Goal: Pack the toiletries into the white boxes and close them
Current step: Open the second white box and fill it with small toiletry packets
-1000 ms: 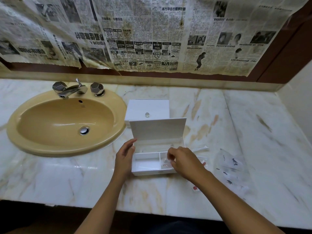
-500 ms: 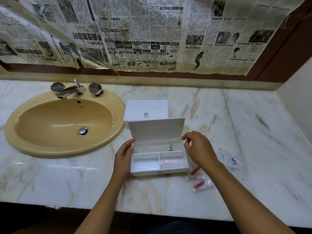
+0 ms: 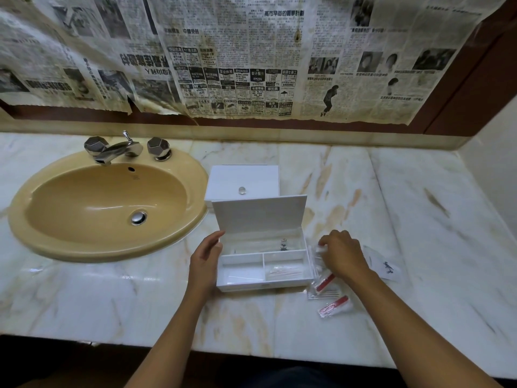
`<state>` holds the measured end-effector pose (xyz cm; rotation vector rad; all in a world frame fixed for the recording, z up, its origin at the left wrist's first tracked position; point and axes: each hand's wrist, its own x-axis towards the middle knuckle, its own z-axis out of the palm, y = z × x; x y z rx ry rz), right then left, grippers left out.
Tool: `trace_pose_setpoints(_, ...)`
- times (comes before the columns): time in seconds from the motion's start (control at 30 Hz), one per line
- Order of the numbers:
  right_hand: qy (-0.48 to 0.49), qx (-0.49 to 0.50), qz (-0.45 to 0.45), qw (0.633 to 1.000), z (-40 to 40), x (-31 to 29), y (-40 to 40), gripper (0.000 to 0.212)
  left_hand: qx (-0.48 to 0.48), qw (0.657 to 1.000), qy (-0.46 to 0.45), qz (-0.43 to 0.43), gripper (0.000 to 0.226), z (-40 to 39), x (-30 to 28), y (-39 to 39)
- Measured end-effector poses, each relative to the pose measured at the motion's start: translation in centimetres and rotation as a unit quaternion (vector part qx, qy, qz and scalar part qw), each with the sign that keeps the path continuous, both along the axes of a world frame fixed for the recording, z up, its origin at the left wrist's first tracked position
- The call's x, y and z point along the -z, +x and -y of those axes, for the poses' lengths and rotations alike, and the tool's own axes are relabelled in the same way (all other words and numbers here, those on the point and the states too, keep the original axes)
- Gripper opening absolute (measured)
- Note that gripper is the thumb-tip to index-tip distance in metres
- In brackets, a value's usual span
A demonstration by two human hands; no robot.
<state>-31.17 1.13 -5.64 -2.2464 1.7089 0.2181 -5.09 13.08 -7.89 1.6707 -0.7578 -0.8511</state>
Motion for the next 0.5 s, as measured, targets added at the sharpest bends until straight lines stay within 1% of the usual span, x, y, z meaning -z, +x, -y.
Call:
trace_pose_setpoints(0.13,-0.014,0.006,0.031,0.999,0.2,-0.2,-0.2,0.032,0.000,1.000,-0.005,0.002,0.029,0.0,0.0,0.0)
trace_pose_setpoints(0.23,-0.013,0.039,0.084,0.996,0.1,-0.9,0.0,0.022,0.000,1.000,-0.002,0.002,0.029,-0.1,0.2,0.0)
trace_pose_setpoints(0.33,-0.006,0.058,0.123,0.991,0.0,-1.1,0.2,0.020,-0.001,1.000,-0.001,0.003,0.029,-0.1,0.2,0.0)
trace_pose_setpoints(0.4,0.020,0.048,0.110,0.993,-0.1,-1.1,0.4,0.027,-0.001,1.000,0.000,0.005,0.029,0.0,0.2,0.0)
trace_pose_setpoints(0.5,0.051,0.028,0.051,0.997,-0.1,-0.5,0.5,0.038,0.001,1.000,0.002,0.010,0.028,0.0,0.1,0.0)
